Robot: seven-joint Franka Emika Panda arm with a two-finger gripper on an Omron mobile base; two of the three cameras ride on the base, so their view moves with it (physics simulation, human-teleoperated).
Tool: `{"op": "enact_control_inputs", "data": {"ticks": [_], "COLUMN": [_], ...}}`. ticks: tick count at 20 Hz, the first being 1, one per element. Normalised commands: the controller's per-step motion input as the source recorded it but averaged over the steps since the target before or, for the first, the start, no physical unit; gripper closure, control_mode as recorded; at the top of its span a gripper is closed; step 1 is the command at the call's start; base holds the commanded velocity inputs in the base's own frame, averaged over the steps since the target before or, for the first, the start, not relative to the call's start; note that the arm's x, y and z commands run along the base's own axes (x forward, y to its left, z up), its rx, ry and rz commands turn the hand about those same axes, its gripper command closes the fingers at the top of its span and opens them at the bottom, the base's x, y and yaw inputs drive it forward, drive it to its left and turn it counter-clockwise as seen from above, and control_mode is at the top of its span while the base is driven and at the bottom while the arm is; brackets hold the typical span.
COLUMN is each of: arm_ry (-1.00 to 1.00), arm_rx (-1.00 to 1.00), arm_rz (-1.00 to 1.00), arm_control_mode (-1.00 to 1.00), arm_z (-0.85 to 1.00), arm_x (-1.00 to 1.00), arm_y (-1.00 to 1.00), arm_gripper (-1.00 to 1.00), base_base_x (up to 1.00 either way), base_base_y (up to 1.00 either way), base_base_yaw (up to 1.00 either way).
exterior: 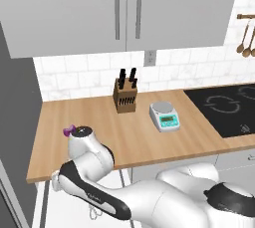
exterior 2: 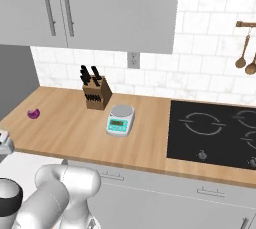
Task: Pick the tongs from the drawer and place it on the counter.
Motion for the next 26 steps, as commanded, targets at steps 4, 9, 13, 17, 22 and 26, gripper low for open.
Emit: {"op": "enact_control_inputs", "data": {"ticks": [4,9,13,17,22,26], "arm_ry": [-0.01,0.01,0.03,0.03,0.06,0.01], "arm_rx": [0.07,0.05,0.05,0.04,0.02,0.0], "arm_rz": [-0.07,-0.12,-0.1,-0.04,0.0,0.0], "arm_control_mode": [-1.0,-1.0,-1.0,-1.0,-1.0,-1.0], "arm_z": [0.8,0.4,0.01,0.0,-0.05,-0.46], "arm_x": [0.64,0.94,1.0,1.0,1.0,0.74], "arm_y": [-0.47,-0.71,-0.79,-0.62,-0.34,-0.02], "arm_gripper": [1.0,1.0,1.0,1.0,1.0,1.0], "base_base_x": [0.0,0.0,0.0,0.0,0.0,0.0], "base_base_y": [0.0,0.0,0.0,0.0,0.0,0.0], "base_base_yaw": [0.0,0.0,0.0,0.0,0.0,0.0]}}
